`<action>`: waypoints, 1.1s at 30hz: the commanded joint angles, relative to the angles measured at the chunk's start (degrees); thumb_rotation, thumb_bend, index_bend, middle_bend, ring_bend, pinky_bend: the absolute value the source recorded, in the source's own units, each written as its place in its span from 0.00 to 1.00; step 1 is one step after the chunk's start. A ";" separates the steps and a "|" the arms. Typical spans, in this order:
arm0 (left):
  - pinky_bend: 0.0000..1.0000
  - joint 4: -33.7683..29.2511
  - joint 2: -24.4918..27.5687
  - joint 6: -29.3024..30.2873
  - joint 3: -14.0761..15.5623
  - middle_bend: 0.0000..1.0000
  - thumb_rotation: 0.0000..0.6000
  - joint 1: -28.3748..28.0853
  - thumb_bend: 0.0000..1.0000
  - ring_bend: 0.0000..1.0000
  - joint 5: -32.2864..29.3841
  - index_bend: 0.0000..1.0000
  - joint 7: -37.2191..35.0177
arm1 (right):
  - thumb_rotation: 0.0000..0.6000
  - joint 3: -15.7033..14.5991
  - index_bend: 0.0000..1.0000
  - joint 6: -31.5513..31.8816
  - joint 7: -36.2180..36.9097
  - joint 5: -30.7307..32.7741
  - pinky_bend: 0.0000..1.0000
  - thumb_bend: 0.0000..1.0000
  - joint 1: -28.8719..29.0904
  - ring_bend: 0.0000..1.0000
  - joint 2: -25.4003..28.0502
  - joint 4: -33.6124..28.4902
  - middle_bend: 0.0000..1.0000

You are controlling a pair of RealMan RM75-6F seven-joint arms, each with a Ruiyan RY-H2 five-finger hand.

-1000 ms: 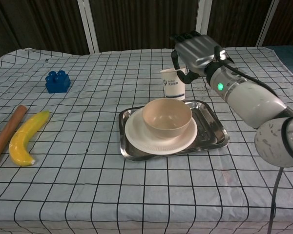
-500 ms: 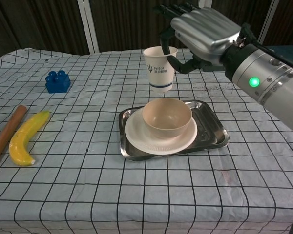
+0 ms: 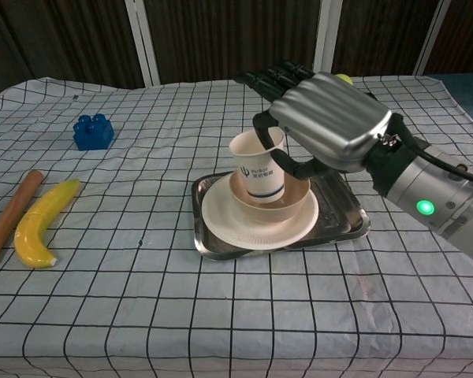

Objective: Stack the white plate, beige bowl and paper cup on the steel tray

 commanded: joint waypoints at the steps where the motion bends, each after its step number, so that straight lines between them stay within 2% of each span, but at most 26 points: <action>1: 0.00 0.05 -0.03 -0.13 0.02 0.00 1.00 0.04 0.39 0.00 -0.07 0.00 -0.10 | 1.00 -0.48 0.56 -1.08 1.35 0.21 0.00 0.46 -0.75 0.00 -2.00 3.06 0.00; 6: 0.00 0.39 -0.06 -0.63 -0.02 0.00 1.00 0.02 0.39 0.00 -0.32 0.00 -0.50 | 1.00 -0.78 0.51 -1.06 2.72 -0.68 0.00 0.46 -1.29 0.00 -3.48 6.86 0.00; 12: 0.00 0.70 -0.11 -0.93 -0.06 0.00 1.00 -0.16 0.39 0.00 -0.29 0.00 -0.85 | 1.00 -0.53 0.29 -1.97 3.03 -0.98 0.00 0.46 -1.57 0.00 -3.20 8.07 0.00; 14: 0.00 0.70 -0.11 -0.91 -0.07 0.00 1.00 -0.15 0.39 0.00 -0.29 0.00 -0.88 | 1.00 -0.55 0.20 -2.04 3.35 -1.10 0.00 0.42 -1.79 0.00 -2.52 7.34 0.00; 16: 0.00 0.64 -0.04 -0.83 -0.10 0.00 1.00 -0.10 0.39 0.00 -0.31 0.00 -0.92 | 1.00 -0.76 0.12 -2.19 3.85 -1.14 0.00 0.34 -2.24 0.00 -1.29 5.72 0.00; 20: 0.00 0.53 0.07 -0.69 -0.08 0.00 1.00 0.05 0.39 0.00 -0.34 0.00 -0.95 | 1.00 -1.63 0.06 -2.00 4.31 -1.29 0.00 0.24 -3.66 0.00 2.40 0.76 0.00; 24: 0.00 -0.65 0.79 -0.11 -0.04 0.00 1.00 0.44 0.39 0.00 -0.31 0.00 -0.78 | 1.00 -3.30 0.02 -1.36 4.98 -0.85 0.00 0.22 -6.27 0.00 8.73 -7.50 0.00; 29: 0.00 -7.58 4.55 1.45 0.44 0.00 1.00 1.98 0.39 0.00 -0.49 0.00 2.37 | 1.00 -8.29 0.00 4.69 1.55 -0.01 0.00 0.21 -14.05 0.00 23.09 -21.80 0.00; 31: 0.00 -10.86 6.15 2.99 0.60 0.00 1.00 2.51 0.39 0.00 0.16 0.00 4.03 | 1.00 -10.41 0.00 10.01 0.48 0.61 0.00 0.21 -18.91 0.00 28.69 -25.77 0.00; 33: 0.00 -11.95 6.62 5.24 0.54 0.00 1.00 3.07 0.39 0.00 1.10 0.00 4.99 | 1.00 -12.21 0.00 15.60 2.88 1.76 0.00 0.21 -24.31 0.00 31.85 -26.20 0.00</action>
